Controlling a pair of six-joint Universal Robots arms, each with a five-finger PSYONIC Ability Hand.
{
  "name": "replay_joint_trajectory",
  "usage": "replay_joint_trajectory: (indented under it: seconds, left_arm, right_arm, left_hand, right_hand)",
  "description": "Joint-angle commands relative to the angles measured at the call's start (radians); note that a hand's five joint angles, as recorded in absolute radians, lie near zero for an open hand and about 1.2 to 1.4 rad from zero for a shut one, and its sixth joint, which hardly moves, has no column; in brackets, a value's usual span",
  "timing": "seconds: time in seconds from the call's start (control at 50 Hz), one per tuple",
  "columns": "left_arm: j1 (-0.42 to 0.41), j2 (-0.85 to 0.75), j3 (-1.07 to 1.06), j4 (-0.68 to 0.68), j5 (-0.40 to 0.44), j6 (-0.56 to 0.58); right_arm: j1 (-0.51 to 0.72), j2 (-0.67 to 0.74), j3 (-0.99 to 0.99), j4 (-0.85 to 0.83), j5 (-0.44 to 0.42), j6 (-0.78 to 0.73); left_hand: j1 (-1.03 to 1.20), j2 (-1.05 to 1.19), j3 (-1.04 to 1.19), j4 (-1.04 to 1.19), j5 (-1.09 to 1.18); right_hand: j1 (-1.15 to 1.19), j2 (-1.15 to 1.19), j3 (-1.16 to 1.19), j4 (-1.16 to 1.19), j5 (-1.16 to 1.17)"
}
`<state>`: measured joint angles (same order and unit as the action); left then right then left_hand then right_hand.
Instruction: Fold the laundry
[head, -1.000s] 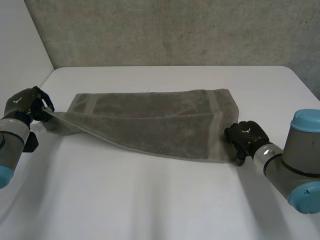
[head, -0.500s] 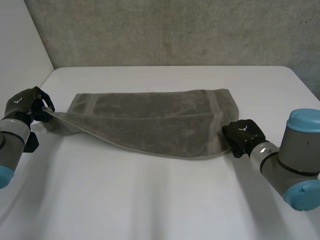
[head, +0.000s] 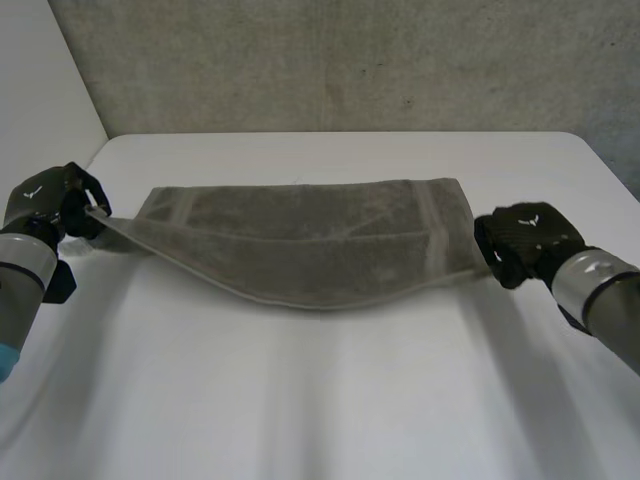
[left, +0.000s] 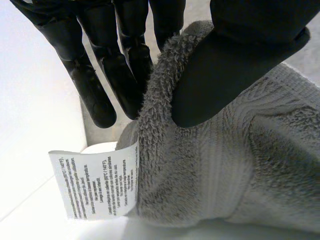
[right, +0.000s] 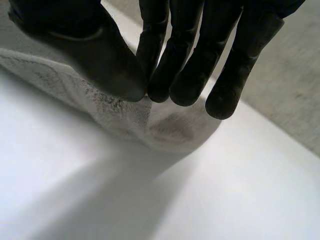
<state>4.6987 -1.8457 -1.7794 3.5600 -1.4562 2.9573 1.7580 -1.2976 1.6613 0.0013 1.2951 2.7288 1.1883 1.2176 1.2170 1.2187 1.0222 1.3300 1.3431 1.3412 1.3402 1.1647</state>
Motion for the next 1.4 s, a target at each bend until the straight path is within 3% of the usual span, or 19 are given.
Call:
replay_joint_trajectory:
  seconds: [0.02,0.14,0.24,0.3,0.34,0.36,0.38,0.4,0.42,0.52,0.56,0.6,0.64,0.8,0.88,1.12,1.24,1.34,1.4]
  left_arm:
    - [-0.026,0.108,-0.101,-0.026,0.069,0.013]
    - [-0.008,0.253,-0.225,-0.076,0.149,0.124]
    - [0.052,0.434,-0.331,-0.220,0.186,0.265]
    - [0.095,0.489,-0.363,-0.279,0.217,0.308]
    - [0.116,0.499,-0.376,-0.288,0.237,0.319]
    - [0.133,0.499,-0.386,-0.282,0.259,0.327]
    - [0.133,0.499,-0.387,-0.282,0.260,0.327]
    - [0.147,0.493,-0.390,-0.273,0.281,0.329]
    - [0.162,0.488,-0.387,-0.259,0.301,0.329]
    - [0.150,0.433,-0.329,-0.230,0.326,0.304]
    - [0.123,0.416,-0.290,-0.230,0.324,0.289]
    - [0.084,0.404,-0.247,-0.228,0.319,0.263]
    - [0.022,0.395,-0.151,-0.230,0.310,0.180]
    - [-0.019,0.398,0.043,-0.239,0.251,0.014]
    - [-0.031,0.395,0.099,-0.248,0.229,-0.012]
    - [-0.130,0.324,0.248,-0.270,0.126,-0.035]
    - [-0.146,0.303,0.258,-0.270,0.106,-0.035]
    - [-0.146,0.283,0.255,-0.270,0.105,-0.040]
    - [-0.146,0.275,0.255,-0.270,0.105,-0.058]
  right_arm:
    - [-0.055,-0.074,0.051,0.190,-0.094,-0.129]
    - [-0.178,-0.173,0.098,0.341,-0.163,-0.287]
    - [-0.339,-0.276,0.084,0.531,-0.250,-0.466]
    - [-0.367,-0.298,0.074,0.560,-0.281,-0.483]
    - [-0.390,-0.307,0.080,0.545,-0.370,-0.488]
    - [-0.390,-0.307,0.080,0.545,-0.370,-0.488]
    - [-0.385,-0.305,0.095,0.514,-0.394,-0.486]
    - [-0.385,-0.305,0.095,0.514,-0.395,-0.486]
    - [-0.384,-0.296,0.126,0.469,-0.407,-0.480]
    - [-0.288,-0.197,0.169,0.263,-0.382,-0.336]
    - [-0.210,-0.152,0.160,0.209,-0.350,-0.244]
    - [-0.064,-0.095,0.143,0.119,-0.266,-0.065]
    - [-0.008,-0.077,0.137,0.073,-0.222,0.009]
    - [0.196,-0.036,0.095,-0.108,-0.028,0.331]
    - [0.331,0.013,0.039,-0.139,0.065,0.440]
    - [0.491,0.230,-0.170,-0.142,0.272,0.557]
    - [0.499,0.313,-0.232,-0.150,0.339,0.560]
    - [0.495,0.395,-0.241,-0.269,0.450,0.548]
    - [0.489,0.408,-0.232,-0.304,0.457,0.548]
  left_hand:
    - [0.208,0.179,0.179,0.178,0.200]
    - [0.208,0.179,0.179,0.178,0.200]
    - [0.208,0.179,0.179,0.178,0.200]
    - [0.208,0.179,0.179,0.178,0.200]
    - [0.208,0.179,0.179,0.178,0.200]
    - [0.208,0.179,0.179,0.178,0.200]
    - [0.208,0.179,0.179,0.178,0.200]
    - [0.208,0.179,0.179,0.178,0.200]
    - [0.208,0.179,0.179,0.178,0.200]
    - [0.208,0.179,0.179,0.178,0.200]
    - [0.208,0.179,0.179,0.178,0.200]
    - [0.208,0.179,0.179,0.178,0.200]
    - [0.208,0.179,0.179,0.178,0.200]
    - [0.208,0.179,0.179,0.178,0.200]
    - [0.208,0.179,0.179,0.178,0.200]
    - [0.208,0.179,0.179,0.178,0.200]
    - [0.208,0.179,0.179,0.178,0.200]
    - [0.208,0.179,0.179,0.178,0.200]
    - [0.208,0.179,0.179,0.178,0.200]
  right_hand:
    - [0.066,0.053,0.055,0.056,0.057]
    - [0.066,0.053,0.055,0.056,0.057]
    - [0.066,0.053,0.055,0.056,0.057]
    - [0.066,0.053,0.055,0.056,0.057]
    - [0.066,0.053,0.055,0.056,0.057]
    - [0.066,0.053,0.055,0.056,0.057]
    - [-0.322,-0.335,-0.333,-0.332,-0.331]
    - [-0.326,-0.339,-0.337,-0.336,-0.335]
    - [-0.599,-0.612,-0.611,-0.610,-0.609]
    - [-0.881,-0.894,-0.892,-0.891,-0.890]
    - [-0.978,-0.991,-0.989,-0.988,-0.987]
    - [-1.016,-1.029,-1.027,-1.026,-1.025]
    - [-1.016,-1.029,-1.027,-1.026,-1.025]
    - [-1.069,-1.082,-1.080,-1.079,-1.078]
    - [-1.101,-1.114,-1.112,-1.111,-1.110]
    - [-1.113,-1.126,-1.124,-1.123,-1.122]
    - [-1.107,-1.120,-1.118,-1.117,-1.116]
    - [-1.072,-1.085,-1.083,-1.082,-1.081]
    - [-1.031,-1.044,-1.042,-1.041,-1.040]
